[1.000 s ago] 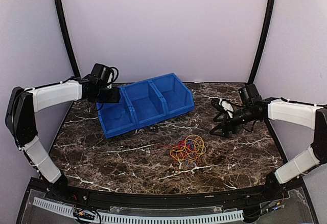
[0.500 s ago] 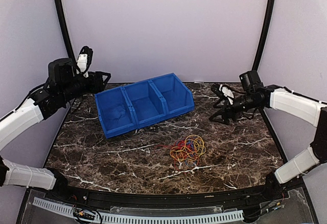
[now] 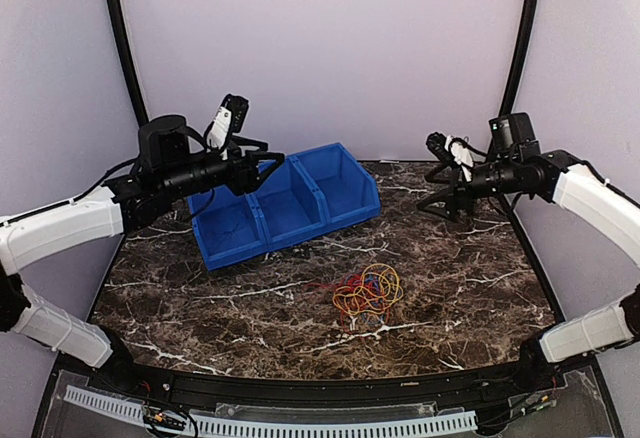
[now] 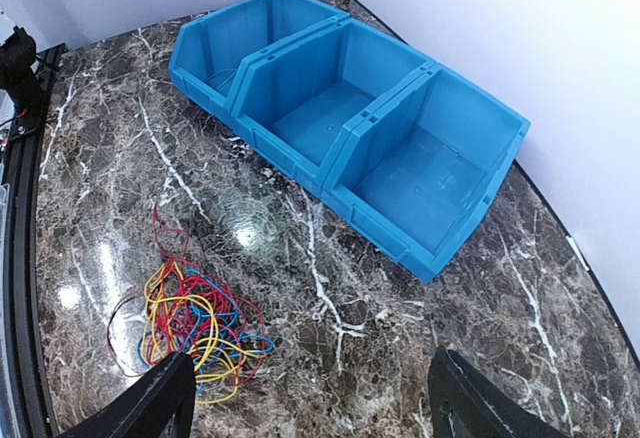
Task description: Untangle the cables
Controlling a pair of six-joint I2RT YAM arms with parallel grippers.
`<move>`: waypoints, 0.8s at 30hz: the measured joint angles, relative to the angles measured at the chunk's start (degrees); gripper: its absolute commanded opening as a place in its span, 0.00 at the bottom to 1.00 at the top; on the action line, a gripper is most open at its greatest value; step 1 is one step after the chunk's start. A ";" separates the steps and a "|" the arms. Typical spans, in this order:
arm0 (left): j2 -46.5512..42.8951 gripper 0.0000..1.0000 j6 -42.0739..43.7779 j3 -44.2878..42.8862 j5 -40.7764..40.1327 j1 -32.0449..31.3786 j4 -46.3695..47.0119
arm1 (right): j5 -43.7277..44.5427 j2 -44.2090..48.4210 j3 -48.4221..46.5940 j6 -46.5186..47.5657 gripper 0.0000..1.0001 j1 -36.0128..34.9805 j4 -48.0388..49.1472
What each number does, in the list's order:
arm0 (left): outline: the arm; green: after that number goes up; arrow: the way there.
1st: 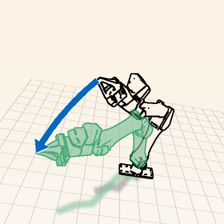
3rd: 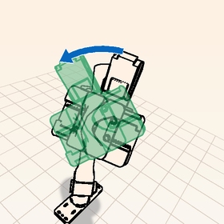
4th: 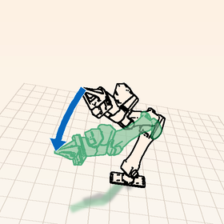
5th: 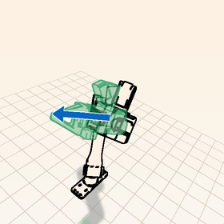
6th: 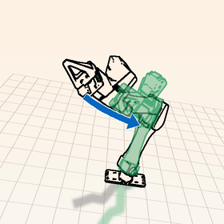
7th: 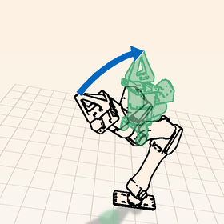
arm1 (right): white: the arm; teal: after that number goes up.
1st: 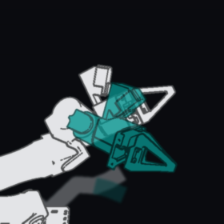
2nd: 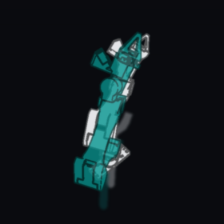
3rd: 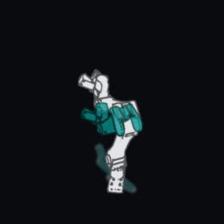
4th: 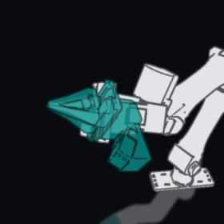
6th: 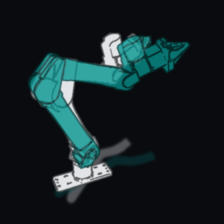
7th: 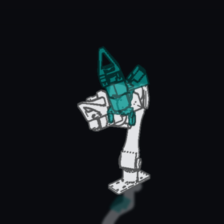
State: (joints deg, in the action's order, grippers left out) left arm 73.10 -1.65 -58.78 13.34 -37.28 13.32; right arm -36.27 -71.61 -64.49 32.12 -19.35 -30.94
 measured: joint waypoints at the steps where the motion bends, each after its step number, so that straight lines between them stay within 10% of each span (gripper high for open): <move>1: 0.98 0.55 0.13 0.00 1.31 -0.46 1.11 | 0.07 0.09 0.02 0.00 0.79 -0.31 -0.37; 13: 7.08 0.54 4.00 4.26 0.90 -10.82 -0.81 | 4.57 -2.51 7.17 2.86 0.74 -11.43 -2.47; 24: 4.24 0.53 -10.78 22.56 -3.10 -12.81 4.66 | 6.78 -16.13 6.19 2.95 0.68 -18.45 0.28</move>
State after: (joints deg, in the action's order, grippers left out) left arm 77.34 -12.43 -36.23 10.24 -50.09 17.98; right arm -29.50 -87.74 -58.30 35.07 -37.80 -30.65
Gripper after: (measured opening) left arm 0.532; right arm 0.690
